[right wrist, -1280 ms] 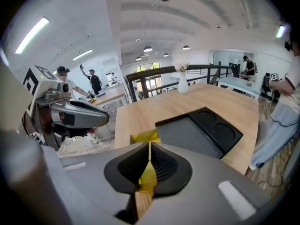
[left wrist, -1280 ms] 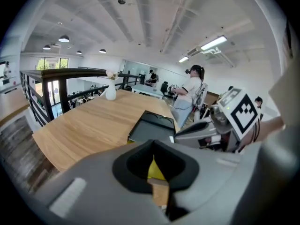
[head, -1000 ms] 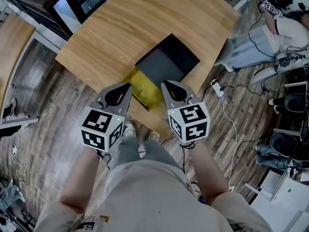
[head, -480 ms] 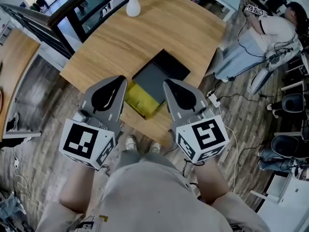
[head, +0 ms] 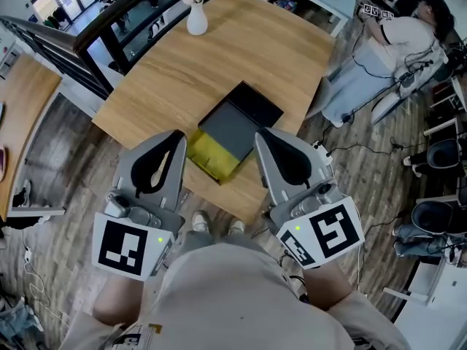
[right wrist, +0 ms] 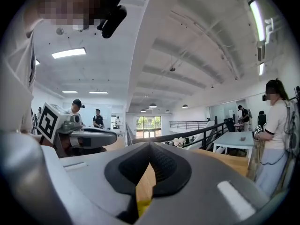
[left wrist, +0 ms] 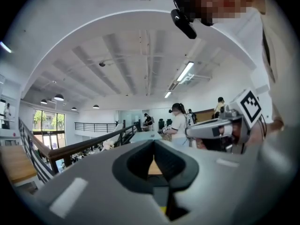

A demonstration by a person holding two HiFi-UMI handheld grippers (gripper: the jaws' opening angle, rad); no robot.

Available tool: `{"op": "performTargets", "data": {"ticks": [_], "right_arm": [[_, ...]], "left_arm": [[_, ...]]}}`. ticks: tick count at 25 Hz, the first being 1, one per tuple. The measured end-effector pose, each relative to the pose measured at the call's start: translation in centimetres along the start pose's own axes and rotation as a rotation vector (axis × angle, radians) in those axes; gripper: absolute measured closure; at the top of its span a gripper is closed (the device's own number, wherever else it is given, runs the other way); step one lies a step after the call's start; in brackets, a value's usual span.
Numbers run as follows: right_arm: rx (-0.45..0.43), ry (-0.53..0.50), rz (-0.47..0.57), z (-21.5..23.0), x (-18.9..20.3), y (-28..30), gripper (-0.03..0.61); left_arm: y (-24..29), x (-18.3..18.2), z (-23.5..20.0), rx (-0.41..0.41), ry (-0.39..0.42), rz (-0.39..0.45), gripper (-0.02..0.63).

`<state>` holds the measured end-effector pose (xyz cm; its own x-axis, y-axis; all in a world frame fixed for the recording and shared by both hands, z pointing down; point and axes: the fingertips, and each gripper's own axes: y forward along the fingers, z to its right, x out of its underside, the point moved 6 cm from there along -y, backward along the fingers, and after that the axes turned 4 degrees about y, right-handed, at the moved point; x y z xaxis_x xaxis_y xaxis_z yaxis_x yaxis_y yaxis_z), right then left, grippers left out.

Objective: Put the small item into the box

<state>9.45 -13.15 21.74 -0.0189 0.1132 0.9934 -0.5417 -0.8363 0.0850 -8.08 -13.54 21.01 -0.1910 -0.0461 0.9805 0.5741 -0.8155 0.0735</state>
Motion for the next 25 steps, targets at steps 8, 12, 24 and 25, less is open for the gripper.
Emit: {"op": "performTargets", "data": {"ticks": [8, 12, 24, 25], "right_arm": [[-0.002, -0.02, -0.048, -0.2, 2.4, -1.1, 0.578], [-0.031, -0.034, -0.065, -0.9, 3.1, -1.1, 0.58], [-0.046, -0.056, -0.098, -1.5, 3.6, -0.3, 0.58], [-0.045, -0.058, -0.1, -1.5, 3.7, -0.2, 0.58]], "left_arm": [[-1.2, 2.1, 1.1, -0.022, -0.02, -0.084, 0.611], [-1.5, 2.8, 1.0, -0.022, -0.027, -0.088, 0.611], [-1.4, 3.3, 1.2, -0.008, -0.023, -0.121, 0.611], [-1.3, 3.3, 1.3, -0.007, -0.025, -0.124, 0.611]]}}
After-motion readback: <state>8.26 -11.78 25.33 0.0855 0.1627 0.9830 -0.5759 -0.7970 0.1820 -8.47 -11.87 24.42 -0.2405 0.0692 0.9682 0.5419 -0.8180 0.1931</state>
